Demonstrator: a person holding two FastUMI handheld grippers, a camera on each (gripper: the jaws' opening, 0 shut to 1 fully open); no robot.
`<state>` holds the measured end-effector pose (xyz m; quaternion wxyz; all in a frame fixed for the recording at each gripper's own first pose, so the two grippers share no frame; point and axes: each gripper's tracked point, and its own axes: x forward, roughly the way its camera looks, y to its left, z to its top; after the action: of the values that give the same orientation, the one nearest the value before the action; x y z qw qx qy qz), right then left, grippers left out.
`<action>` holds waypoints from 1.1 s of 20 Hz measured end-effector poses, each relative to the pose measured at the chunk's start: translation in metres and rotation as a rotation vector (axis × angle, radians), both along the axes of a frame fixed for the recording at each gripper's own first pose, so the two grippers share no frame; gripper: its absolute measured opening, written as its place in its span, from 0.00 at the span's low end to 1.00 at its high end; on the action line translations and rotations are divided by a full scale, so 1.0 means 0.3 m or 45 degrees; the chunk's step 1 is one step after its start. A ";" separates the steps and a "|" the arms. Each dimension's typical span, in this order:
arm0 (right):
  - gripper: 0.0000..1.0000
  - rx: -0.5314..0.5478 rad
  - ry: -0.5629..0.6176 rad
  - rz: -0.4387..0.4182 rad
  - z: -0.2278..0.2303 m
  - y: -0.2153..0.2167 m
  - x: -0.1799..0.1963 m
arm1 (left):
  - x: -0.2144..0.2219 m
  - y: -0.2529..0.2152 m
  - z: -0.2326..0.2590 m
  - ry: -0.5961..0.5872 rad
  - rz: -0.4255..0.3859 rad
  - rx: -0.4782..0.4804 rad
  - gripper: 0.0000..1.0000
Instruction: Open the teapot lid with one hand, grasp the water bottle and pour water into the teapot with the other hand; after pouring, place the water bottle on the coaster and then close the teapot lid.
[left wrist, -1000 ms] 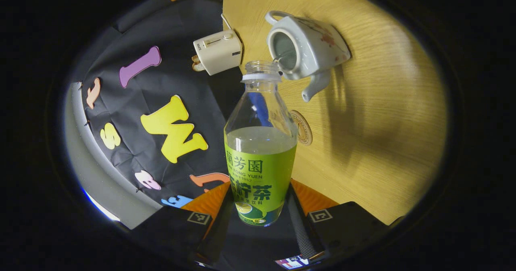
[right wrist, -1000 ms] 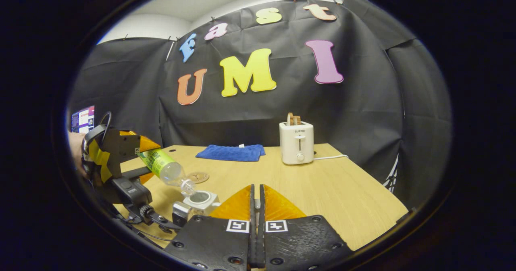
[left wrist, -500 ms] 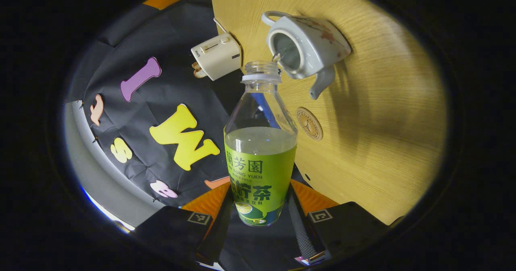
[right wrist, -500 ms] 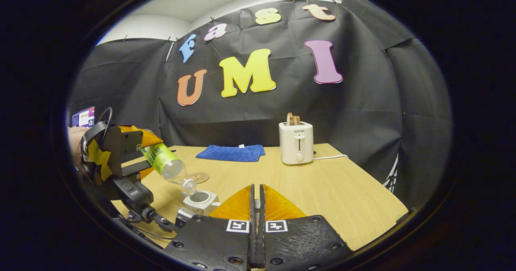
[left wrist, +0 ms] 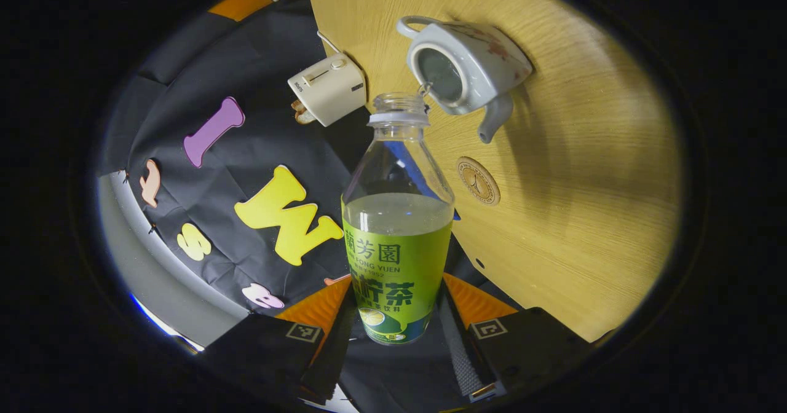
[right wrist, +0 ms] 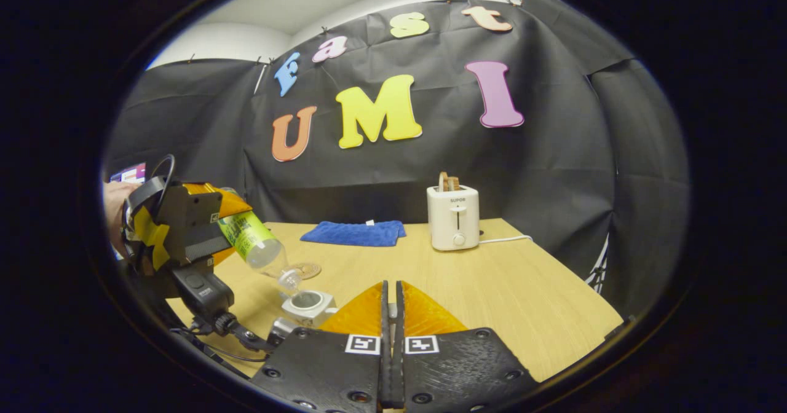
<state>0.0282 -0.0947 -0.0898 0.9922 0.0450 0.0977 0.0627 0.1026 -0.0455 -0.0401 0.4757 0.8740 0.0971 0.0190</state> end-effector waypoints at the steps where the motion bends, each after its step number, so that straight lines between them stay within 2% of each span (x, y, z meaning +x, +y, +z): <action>1: 0.00 0.001 -0.001 -0.003 0.001 -0.002 0.000 | 0.002 -0.007 0.004 0.001 -0.010 0.017 0.74; 13: 0.00 0.010 0.006 -0.004 -0.008 -0.010 -0.002 | 0.011 -0.032 0.028 -0.008 -0.035 0.114 0.74; 17: 0.00 0.009 0.005 -0.005 -0.007 -0.011 -0.002 | 0.016 -0.033 0.025 -0.001 -0.037 0.100 0.73; 18: 0.00 0.010 0.004 -0.005 -0.008 -0.011 -0.004 | 0.014 -0.032 0.032 -0.007 -0.039 0.097 0.70; 21: 0.00 0.010 0.006 -0.005 -0.008 -0.009 -0.002 | 0.017 -0.036 0.032 -0.016 -0.055 0.090 0.73; 22: 0.00 0.009 0.005 -0.005 -0.007 -0.009 -0.002 | 0.020 -0.027 0.038 -0.022 -0.048 0.072 0.70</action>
<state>0.0275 -0.0973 -0.0920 0.9920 0.0489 0.0993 0.0608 0.1087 -0.0535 -0.0288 0.4519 0.8886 0.0760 0.0204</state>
